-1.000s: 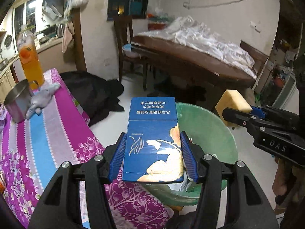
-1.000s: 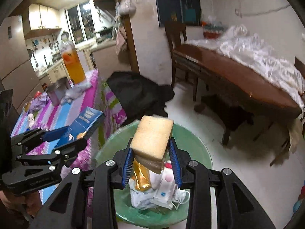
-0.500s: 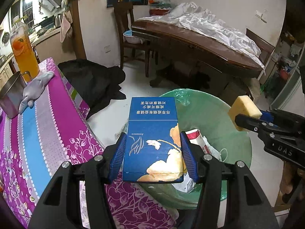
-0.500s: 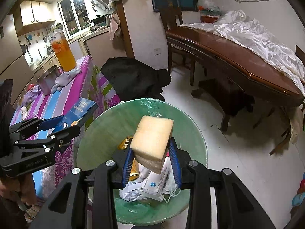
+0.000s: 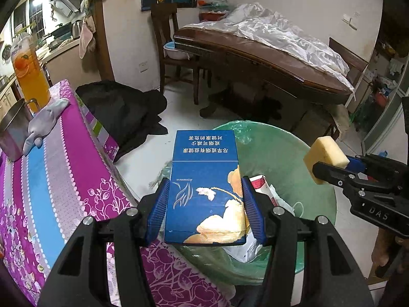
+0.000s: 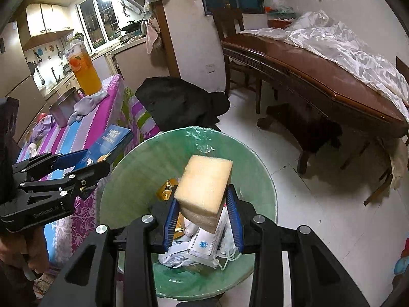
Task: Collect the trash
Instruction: 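Open both tools to drop the box and sponge into the basin, then move both tools back over the table toward the remaining trash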
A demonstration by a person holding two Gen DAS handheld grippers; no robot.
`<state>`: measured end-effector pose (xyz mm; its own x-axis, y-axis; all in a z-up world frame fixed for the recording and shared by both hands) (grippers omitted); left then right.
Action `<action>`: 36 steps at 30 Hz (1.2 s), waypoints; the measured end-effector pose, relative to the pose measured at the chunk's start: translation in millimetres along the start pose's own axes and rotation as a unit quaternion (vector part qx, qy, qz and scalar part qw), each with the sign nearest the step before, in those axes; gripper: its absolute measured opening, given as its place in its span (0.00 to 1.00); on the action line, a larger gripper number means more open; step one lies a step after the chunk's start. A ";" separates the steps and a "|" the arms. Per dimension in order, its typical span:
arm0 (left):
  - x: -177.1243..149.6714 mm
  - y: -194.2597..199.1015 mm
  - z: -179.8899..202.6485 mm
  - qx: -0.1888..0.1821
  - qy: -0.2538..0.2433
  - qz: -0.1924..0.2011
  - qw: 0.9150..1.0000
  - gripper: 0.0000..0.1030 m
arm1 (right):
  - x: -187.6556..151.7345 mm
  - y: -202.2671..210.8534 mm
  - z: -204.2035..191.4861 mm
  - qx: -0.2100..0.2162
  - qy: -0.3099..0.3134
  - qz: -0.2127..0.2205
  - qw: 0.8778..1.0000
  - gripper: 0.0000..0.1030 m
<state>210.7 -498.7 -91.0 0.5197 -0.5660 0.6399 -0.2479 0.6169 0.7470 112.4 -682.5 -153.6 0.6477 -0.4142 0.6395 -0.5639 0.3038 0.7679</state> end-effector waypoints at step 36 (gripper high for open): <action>-10.8 22.9 -14.2 0.007 0.004 0.014 1.000 0.74 | 1.2 26.1 -17.4 0.023 -0.012 0.048 0.999 0.72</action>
<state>211.0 -470.7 -83.3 0.5187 -0.5442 0.6594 -0.2739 0.6248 0.7312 107.4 -660.1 -132.2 0.5767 -0.4063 0.7087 -0.6458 0.3046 0.7001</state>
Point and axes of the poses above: each gripper's, at about its wrist camera, not at the fingertips, and y roughly against the way its jaws point, z to its right, x to its top, the point moved 9 cm from there along -y, roughly the way its jaws point, and after that the axes turned 9 degrees about -x, right-handed, at the moved point
